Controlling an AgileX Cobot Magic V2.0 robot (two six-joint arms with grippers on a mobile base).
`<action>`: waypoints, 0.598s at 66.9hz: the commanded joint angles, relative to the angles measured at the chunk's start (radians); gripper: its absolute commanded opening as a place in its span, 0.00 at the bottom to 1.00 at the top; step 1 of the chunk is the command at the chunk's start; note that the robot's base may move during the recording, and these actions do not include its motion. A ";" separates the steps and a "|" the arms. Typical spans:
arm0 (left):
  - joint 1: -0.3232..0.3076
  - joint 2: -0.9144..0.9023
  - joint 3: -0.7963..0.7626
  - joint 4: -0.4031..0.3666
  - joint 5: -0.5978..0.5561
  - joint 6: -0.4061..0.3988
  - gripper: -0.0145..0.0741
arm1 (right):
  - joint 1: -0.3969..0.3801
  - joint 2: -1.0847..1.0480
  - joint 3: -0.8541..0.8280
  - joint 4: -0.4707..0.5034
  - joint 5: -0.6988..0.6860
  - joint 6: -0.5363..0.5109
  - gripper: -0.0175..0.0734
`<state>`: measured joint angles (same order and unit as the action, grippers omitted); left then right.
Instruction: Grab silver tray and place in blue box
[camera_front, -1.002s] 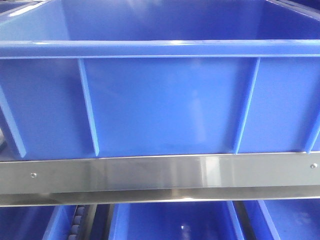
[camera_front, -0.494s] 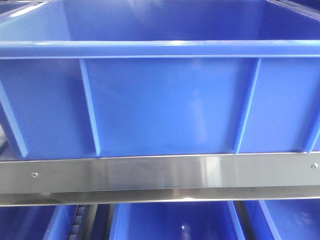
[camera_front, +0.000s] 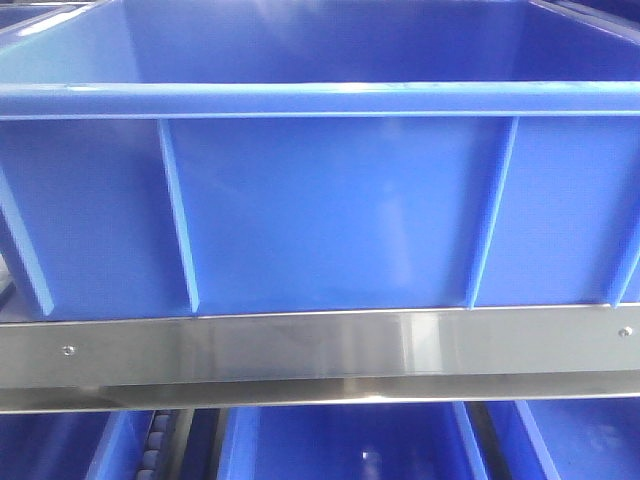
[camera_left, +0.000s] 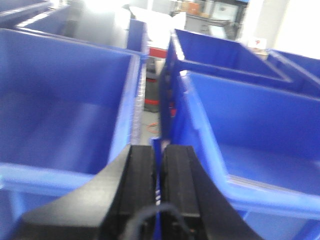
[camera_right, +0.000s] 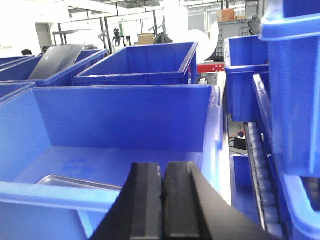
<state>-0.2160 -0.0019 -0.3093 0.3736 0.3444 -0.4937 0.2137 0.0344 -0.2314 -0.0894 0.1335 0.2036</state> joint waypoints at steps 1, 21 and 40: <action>0.001 -0.018 -0.038 0.028 0.005 -0.001 0.18 | -0.005 -0.070 -0.028 0.002 0.033 0.000 0.25; 0.001 -0.023 -0.032 0.029 -0.111 -0.001 0.18 | -0.005 -0.059 -0.030 0.000 0.036 -0.001 0.25; 0.001 -0.023 -0.032 0.029 -0.137 -0.001 0.18 | -0.005 -0.058 -0.030 0.000 0.036 -0.001 0.25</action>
<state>-0.2160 -0.0133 -0.3118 0.3924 0.2934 -0.4937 0.2137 -0.0110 -0.2314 -0.0856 0.2639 0.2036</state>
